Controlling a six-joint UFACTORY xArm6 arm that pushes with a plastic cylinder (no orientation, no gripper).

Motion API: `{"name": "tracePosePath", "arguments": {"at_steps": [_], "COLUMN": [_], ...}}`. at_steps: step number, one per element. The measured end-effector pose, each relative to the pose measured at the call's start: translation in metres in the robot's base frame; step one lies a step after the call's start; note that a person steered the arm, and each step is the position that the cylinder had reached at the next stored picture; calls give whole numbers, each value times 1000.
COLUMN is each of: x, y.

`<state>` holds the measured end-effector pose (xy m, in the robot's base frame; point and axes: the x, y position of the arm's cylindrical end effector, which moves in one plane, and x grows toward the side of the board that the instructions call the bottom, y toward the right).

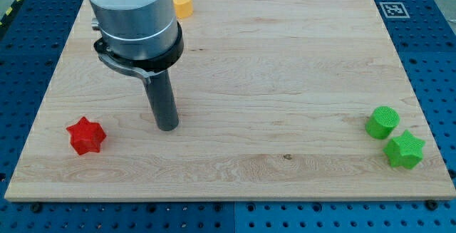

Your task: Move the red circle bottom right to the yellow heart

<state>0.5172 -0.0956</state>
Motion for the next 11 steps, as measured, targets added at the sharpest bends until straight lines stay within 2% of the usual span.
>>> {"name": "tracePosePath", "arguments": {"at_steps": [4, 7, 8, 11], "x": [-3, -89, -100, -110], "y": [-12, -48, -42, 28]}}
